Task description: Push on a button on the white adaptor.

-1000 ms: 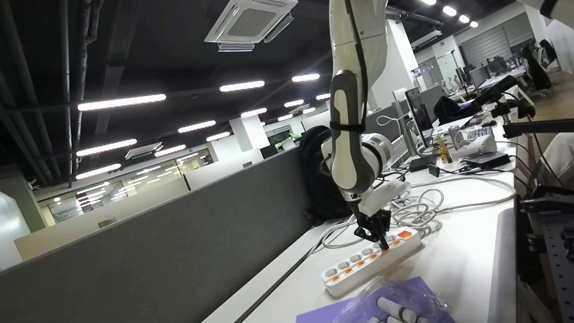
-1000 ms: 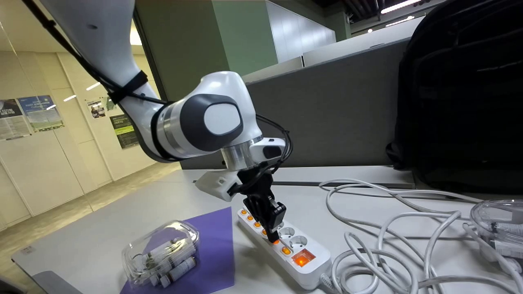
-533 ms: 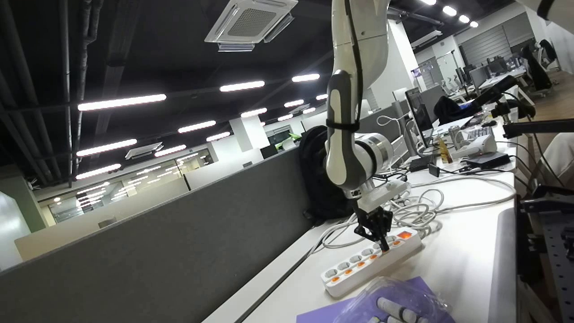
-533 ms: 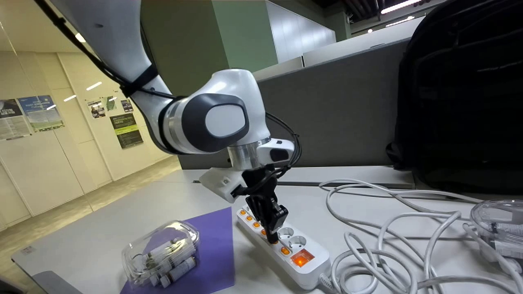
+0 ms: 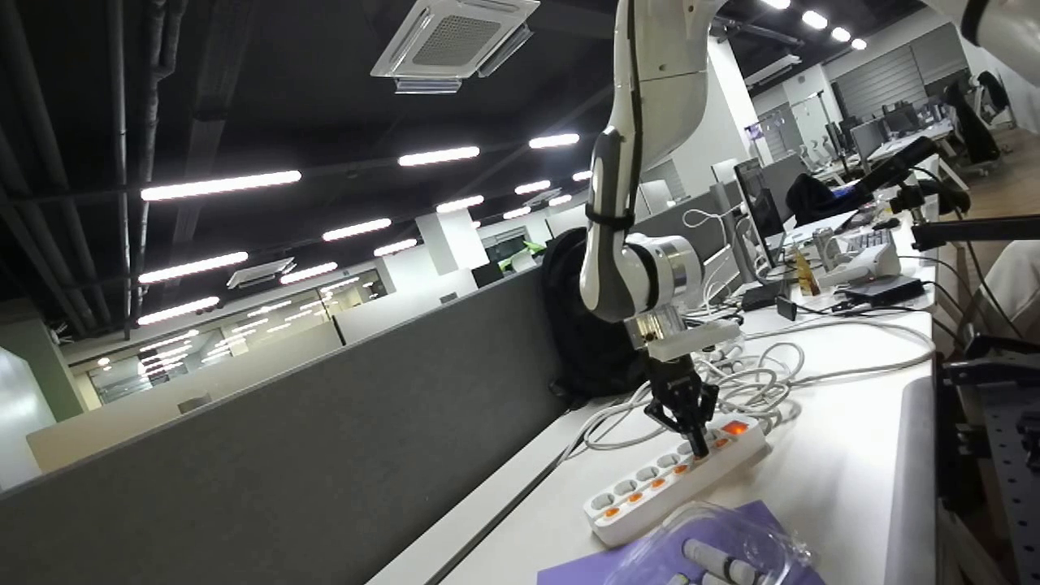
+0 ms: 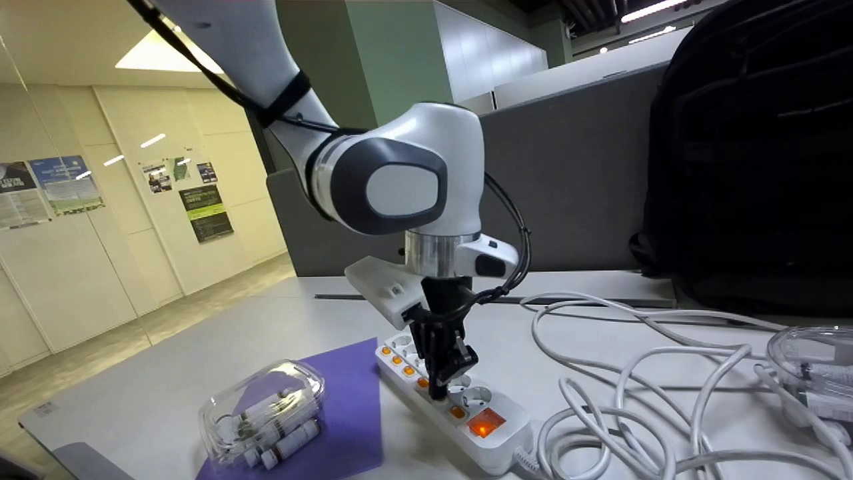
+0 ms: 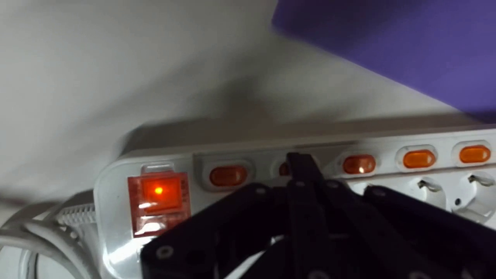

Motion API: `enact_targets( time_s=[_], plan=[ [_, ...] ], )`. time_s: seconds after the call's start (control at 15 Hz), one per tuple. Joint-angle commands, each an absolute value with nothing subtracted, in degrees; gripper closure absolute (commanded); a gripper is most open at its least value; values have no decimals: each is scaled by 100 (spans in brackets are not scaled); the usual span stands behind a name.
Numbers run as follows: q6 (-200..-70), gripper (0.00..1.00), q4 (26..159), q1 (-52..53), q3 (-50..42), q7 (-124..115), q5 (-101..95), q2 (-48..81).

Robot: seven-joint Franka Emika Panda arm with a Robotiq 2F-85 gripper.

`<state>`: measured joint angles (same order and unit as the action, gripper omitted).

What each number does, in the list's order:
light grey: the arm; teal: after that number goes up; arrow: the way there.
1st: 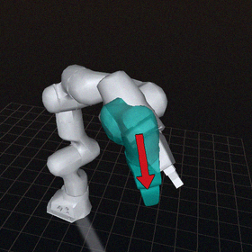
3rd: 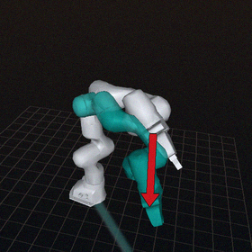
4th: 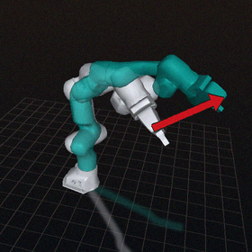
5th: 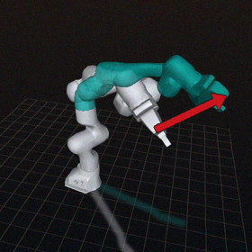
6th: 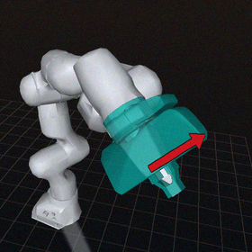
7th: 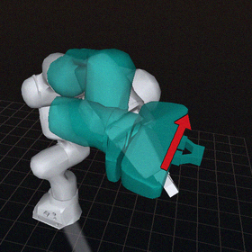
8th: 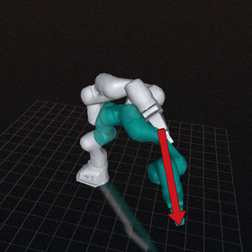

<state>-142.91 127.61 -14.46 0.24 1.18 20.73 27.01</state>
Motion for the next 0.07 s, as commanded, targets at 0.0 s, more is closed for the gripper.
enact_targets(
  time_s=[0.0],
  plan=[
    [-13818,100,12493,-1466,29,121,2349,3076]
  ],
)
